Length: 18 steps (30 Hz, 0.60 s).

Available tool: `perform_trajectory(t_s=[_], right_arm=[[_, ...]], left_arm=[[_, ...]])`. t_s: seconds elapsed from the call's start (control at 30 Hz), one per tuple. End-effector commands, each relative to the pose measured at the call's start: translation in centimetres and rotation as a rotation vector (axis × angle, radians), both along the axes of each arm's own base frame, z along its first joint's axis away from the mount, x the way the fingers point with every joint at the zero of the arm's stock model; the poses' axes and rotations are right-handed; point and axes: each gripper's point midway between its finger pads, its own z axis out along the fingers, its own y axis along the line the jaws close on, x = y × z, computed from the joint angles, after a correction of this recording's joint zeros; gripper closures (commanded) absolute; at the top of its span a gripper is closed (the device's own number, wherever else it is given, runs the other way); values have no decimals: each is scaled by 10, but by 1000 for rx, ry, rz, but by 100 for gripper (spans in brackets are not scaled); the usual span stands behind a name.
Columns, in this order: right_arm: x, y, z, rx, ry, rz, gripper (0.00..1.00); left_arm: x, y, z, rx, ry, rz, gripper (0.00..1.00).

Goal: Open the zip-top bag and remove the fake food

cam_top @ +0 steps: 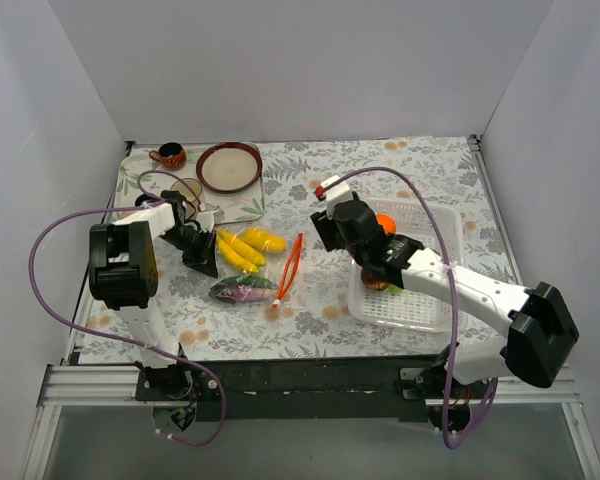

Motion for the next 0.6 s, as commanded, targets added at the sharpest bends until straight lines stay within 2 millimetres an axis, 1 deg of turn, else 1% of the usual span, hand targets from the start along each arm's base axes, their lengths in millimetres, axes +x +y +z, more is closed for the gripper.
perform_trajectory(t_s=[0.0, 0.03, 0.07, 0.1, 0.13, 0.17, 0.23, 0.3, 0.33, 0.37, 0.4, 0.43, 0.57], right_arm=[[-11, 50, -26, -41, 44, 179, 45], [-22, 67, -37, -31, 78, 254, 47], [-26, 73, -45, -23, 85, 285, 50], [-29, 81, -49, -10, 87, 313, 52], [-35, 89, -60, -8, 118, 347, 54], [-37, 94, -65, 0, 128, 368, 60], [-41, 100, -85, -10, 171, 400, 62], [-41, 106, -91, 0, 176, 409, 62], [-41, 108, -98, 0, 187, 417, 59], [-42, 111, -100, 6, 181, 433, 55], [-43, 119, -99, 37, 162, 463, 54], [-43, 121, -103, 41, 163, 474, 53], [-45, 138, -106, 81, 155, 536, 52]], left_arm=[[10, 27, -33, 152, -37, -25, 100], [10, 28, -33, 161, -40, -25, 100], [11, 29, -34, 166, -43, -29, 100], [13, 31, -35, 175, -49, -31, 100], [14, 32, -36, 182, -48, -30, 100], [14, 34, -37, 190, -44, -30, 100], [17, 34, -37, 195, -52, -33, 100], [17, 33, -39, 185, -44, -30, 100], [19, 31, -38, 179, -45, -29, 100], [20, 29, -37, 170, -45, -28, 100], [20, 26, -37, 166, -41, -30, 100], [20, 25, -37, 164, -42, -31, 100], [22, 21, -35, 152, -42, -32, 100]])
